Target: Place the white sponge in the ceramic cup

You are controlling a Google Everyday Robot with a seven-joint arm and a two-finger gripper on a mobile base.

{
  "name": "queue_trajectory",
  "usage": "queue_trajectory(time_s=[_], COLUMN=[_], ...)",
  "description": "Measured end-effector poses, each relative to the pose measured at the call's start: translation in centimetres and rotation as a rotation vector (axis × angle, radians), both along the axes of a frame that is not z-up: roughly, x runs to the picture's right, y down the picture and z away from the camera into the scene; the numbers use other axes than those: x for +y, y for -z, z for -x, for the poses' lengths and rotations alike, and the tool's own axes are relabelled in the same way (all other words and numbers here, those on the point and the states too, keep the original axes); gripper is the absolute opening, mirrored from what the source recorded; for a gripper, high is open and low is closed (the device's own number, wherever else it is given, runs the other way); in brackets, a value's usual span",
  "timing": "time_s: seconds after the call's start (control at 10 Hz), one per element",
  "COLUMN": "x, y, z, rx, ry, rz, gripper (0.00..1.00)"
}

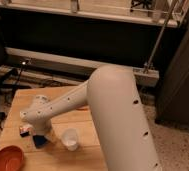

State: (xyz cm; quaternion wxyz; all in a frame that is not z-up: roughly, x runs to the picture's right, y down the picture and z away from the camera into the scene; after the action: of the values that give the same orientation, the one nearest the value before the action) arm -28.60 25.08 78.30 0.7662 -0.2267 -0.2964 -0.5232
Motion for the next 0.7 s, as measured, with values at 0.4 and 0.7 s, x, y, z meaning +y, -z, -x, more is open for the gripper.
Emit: queue_trajectory(time_s=[0.4,0.7], x=[-0.3,0.5], y=[-0.4,-0.5], z=[-0.2,-1.0], rx=[0.031,0.065], ry=[-0.029,-0.007], rz=[0.017,0.058], gripper=[0.80,0.80])
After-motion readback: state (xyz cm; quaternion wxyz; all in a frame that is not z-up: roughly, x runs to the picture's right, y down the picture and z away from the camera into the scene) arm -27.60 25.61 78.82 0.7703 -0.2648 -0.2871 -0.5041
